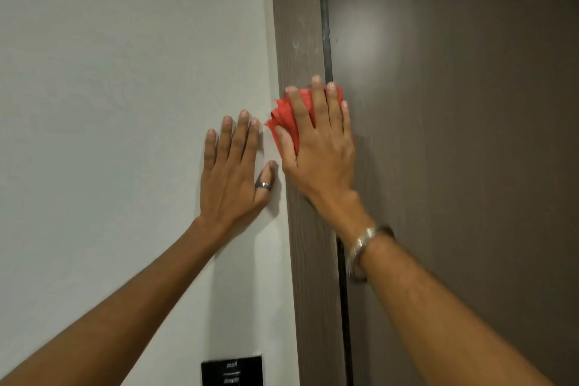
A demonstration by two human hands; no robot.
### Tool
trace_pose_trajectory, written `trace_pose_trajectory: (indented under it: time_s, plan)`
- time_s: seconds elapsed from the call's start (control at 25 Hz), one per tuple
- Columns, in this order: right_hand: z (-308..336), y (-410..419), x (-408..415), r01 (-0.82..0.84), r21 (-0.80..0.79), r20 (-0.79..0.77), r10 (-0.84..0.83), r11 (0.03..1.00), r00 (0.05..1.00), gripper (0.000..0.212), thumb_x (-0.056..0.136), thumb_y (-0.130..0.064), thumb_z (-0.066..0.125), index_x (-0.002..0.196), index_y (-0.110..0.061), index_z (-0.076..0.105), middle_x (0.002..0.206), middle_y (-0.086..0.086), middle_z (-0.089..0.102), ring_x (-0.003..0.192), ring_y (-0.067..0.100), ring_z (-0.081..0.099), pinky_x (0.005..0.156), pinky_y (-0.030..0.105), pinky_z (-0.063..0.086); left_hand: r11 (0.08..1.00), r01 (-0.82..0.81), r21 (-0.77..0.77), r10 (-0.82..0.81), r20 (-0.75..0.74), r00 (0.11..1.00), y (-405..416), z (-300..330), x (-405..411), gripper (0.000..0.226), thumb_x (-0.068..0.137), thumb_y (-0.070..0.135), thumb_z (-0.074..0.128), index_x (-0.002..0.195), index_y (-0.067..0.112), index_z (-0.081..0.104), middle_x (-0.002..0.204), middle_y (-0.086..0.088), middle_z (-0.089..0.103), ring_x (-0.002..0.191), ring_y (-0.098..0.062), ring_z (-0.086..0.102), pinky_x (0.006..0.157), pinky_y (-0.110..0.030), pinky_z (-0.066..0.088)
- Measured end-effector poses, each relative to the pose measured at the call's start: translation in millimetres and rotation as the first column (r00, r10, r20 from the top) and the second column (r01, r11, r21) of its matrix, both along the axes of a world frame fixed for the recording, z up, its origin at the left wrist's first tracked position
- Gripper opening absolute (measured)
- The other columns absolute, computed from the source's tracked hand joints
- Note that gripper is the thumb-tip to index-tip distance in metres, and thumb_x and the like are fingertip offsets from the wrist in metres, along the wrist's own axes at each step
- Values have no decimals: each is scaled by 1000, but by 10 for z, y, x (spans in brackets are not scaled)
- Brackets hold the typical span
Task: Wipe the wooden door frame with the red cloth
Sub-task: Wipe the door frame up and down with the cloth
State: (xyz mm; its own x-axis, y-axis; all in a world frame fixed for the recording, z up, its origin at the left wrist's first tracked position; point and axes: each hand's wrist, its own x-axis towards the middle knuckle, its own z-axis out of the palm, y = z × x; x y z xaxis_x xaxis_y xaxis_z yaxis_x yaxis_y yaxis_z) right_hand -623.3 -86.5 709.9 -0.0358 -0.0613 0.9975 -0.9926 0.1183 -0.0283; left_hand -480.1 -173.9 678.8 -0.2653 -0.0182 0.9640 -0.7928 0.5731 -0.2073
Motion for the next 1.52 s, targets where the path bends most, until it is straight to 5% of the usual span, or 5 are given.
trace_pose_trajectory:
  time_s: [0.28, 0.68, 0.88, 1.0, 1.52]
  plan:
    - [-1087, 29, 30, 27, 37, 24, -28, 999, 999, 67, 100, -57, 42, 159, -30, 27, 170, 5, 18, 159, 30, 11, 129, 53, 16, 999, 37, 11, -37, 3, 999, -23, -126, 70, 76, 103, 53, 29, 164, 12, 10, 174, -9, 3, 161, -28, -1, 131, -51, 4]
    - [1394, 11, -16, 1, -16, -39, -1, 1000, 999, 63, 103, -55, 37, 159, -26, 26, 169, 11, 19, 158, 36, 13, 128, 58, 16, 999, 42, 19, -41, -52, 998, -68, 1122, 80, 78, 100, 58, 15, 164, 17, -3, 173, -4, -9, 160, -21, -13, 131, -47, -5]
    - [1095, -85, 41, -10, -97, 8, 11, 995, 1000, 69, 103, -54, 37, 161, -24, 15, 171, 10, 14, 159, 34, 9, 130, 54, 13, 998, 55, 5, -55, -56, 997, -128, 1297, 91, 78, 100, 59, 14, 164, 18, -4, 173, -3, -11, 159, -20, -14, 131, -47, -5]
    - [974, -115, 17, 6, -87, -30, -9, 996, 1000, 64, 102, -53, 36, 158, -25, 25, 169, 11, 19, 158, 36, 14, 129, 56, 16, 998, 68, -14, -68, -71, 995, -165, 1345, 71, 77, 101, 57, 18, 164, 19, -4, 173, -3, -12, 159, -19, -15, 131, -46, -6]
    - [3124, -68, -25, -20, -106, -91, 10, 994, 996, 56, 103, -52, 38, 153, -27, 35, 167, 12, 24, 156, 38, 16, 127, 57, 15, 999, 22, -40, -28, -158, 987, -160, 2003, -33, 80, 95, 62, 1, 164, 23, -6, 172, 0, -14, 158, -20, -16, 131, -44, -9]
